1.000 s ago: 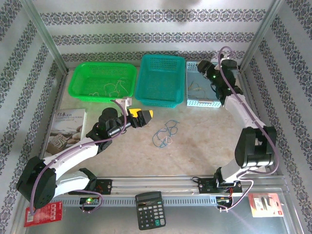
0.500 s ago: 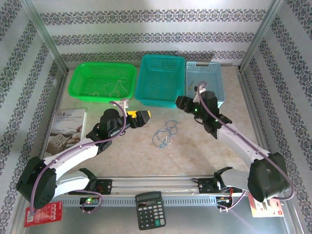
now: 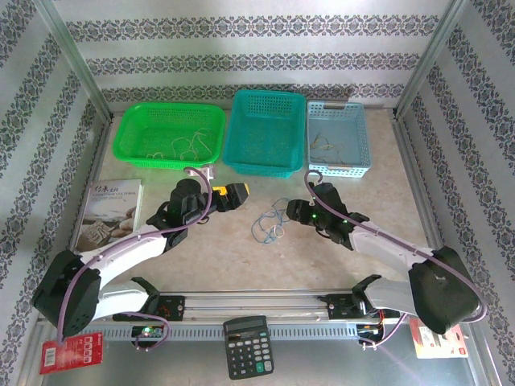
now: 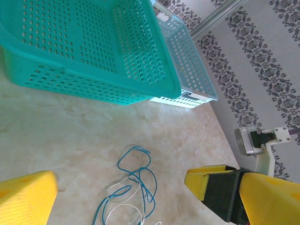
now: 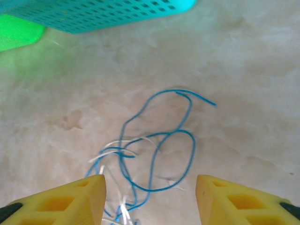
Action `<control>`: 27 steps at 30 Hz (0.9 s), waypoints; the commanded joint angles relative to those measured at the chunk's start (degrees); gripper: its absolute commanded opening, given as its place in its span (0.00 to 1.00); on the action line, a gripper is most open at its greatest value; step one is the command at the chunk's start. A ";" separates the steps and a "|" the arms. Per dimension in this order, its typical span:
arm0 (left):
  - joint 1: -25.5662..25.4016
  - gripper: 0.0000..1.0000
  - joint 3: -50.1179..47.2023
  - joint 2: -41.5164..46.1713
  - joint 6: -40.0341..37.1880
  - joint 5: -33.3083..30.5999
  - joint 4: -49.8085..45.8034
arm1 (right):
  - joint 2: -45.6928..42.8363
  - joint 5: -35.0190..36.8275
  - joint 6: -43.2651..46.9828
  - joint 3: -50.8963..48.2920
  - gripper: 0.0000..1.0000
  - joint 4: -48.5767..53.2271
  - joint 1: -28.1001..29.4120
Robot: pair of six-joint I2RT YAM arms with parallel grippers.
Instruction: Untangle the cables
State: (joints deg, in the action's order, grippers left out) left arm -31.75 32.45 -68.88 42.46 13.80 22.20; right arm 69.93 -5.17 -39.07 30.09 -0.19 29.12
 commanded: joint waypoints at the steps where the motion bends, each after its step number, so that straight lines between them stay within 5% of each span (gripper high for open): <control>1: 0.72 1.00 0.56 -0.79 0.58 1.22 0.02 | 2.10 2.18 -0.14 0.37 0.50 -0.26 -0.18; 27: 0.71 1.00 -1.17 -1.36 2.60 2.28 3.58 | 21.17 -4.89 -0.30 11.76 0.34 -5.56 -3.06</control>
State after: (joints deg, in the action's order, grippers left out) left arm -31.75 32.32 -70.15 44.16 14.98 22.96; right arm 89.60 -9.26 -39.09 39.77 -4.43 25.87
